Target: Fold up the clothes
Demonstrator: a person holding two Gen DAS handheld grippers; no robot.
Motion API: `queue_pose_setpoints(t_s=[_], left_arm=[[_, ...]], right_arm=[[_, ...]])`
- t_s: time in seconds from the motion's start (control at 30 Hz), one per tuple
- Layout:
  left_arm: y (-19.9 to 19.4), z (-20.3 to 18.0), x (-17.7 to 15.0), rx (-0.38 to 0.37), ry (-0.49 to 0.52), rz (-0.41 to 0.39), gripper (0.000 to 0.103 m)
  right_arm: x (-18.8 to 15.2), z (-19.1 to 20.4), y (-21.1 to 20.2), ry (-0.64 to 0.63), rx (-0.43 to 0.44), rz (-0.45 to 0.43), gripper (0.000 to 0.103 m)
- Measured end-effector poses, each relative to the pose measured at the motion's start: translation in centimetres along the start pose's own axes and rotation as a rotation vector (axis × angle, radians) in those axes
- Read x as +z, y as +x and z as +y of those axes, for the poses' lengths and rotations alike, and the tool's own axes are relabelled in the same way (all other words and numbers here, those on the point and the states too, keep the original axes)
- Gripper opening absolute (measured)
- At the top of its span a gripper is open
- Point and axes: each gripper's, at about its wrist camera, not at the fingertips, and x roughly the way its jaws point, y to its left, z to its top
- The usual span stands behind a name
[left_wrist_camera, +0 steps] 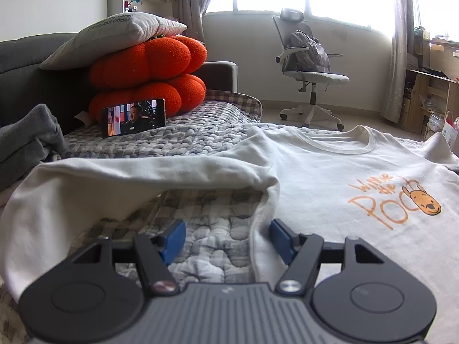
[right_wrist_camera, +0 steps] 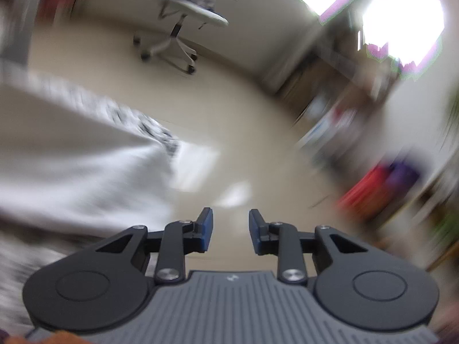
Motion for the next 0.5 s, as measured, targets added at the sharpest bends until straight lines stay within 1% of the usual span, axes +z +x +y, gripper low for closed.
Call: queue_pose_setpoints(t_s=[0.03,0.13,0.17,0.23,0.3,0.33,0.47,0.5], left_arm=[[0.0,0.0,0.0,0.001,0.001,0.0,0.067],[0.0,-0.1,-0.1,0.008,0.005,-0.001,0.068],[0.0,-0.1,-0.1,0.011,0.008,-0.002,0.068],[0.0,-0.3,-0.1,0.019,0.015,-0.005,0.068],[0.0,-0.3,-0.1,0.024,0.019,-0.007,0.069],[0.1,-0.3,-0.1,0.025,0.019,-0.007,0.069],[0.1,-0.2,-0.1,0.027,0.014,-0.008,0.071],[0.1,-0.3,-0.1,0.029,0.014,-0.008,0.071]], right_arm=[[0.1,-1.1,-0.3,0.134,0.111,0.025,0.034],[-1.2,-3.3,0.5,0.429,0.355,0.113,0.036],[-1.4,-3.8,0.7,0.493,0.386,0.124,0.038],[-1.6,-4.6,1.1,0.612,0.419,0.129,0.047],[-1.6,-5.1,1.6,0.742,0.452,0.14,0.052],[-1.4,-4.9,1.7,0.768,0.45,0.141,0.052],[-0.1,-3.5,0.9,0.756,0.458,0.085,0.052],[0.2,-3.2,0.7,0.754,0.449,0.069,0.051]])
